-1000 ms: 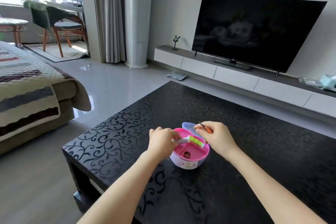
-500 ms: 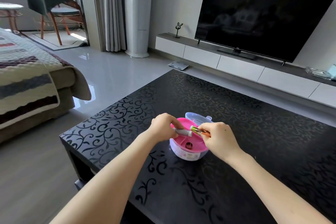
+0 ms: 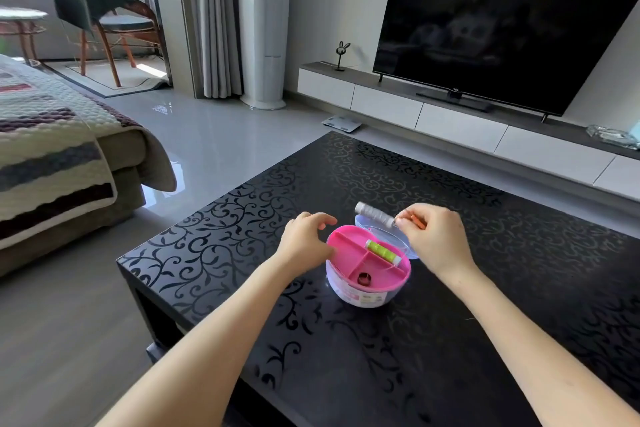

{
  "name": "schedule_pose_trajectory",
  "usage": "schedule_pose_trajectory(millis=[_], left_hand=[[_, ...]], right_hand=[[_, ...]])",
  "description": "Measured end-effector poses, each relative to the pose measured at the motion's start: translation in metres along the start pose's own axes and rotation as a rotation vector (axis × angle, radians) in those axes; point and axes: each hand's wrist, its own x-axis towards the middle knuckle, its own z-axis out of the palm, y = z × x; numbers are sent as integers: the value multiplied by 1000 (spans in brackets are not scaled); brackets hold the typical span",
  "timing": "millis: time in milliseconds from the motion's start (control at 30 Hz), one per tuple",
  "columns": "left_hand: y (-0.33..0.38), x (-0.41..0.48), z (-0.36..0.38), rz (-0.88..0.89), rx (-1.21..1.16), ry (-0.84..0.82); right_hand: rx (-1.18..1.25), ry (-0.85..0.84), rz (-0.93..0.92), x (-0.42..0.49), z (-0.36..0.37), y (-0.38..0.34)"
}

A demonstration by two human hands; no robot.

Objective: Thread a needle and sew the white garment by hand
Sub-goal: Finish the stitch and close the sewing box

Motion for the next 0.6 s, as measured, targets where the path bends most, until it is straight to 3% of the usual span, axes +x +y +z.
schedule_pose_trajectory(millis=[300, 600], left_hand=[[-4, -20, 6, -45, -72, -45], [-12, -35, -4, -48, -40, -50]], right_hand=[[-245, -232, 130, -1, 18, 8], [-283, -320, 72, -5, 22, -11]])
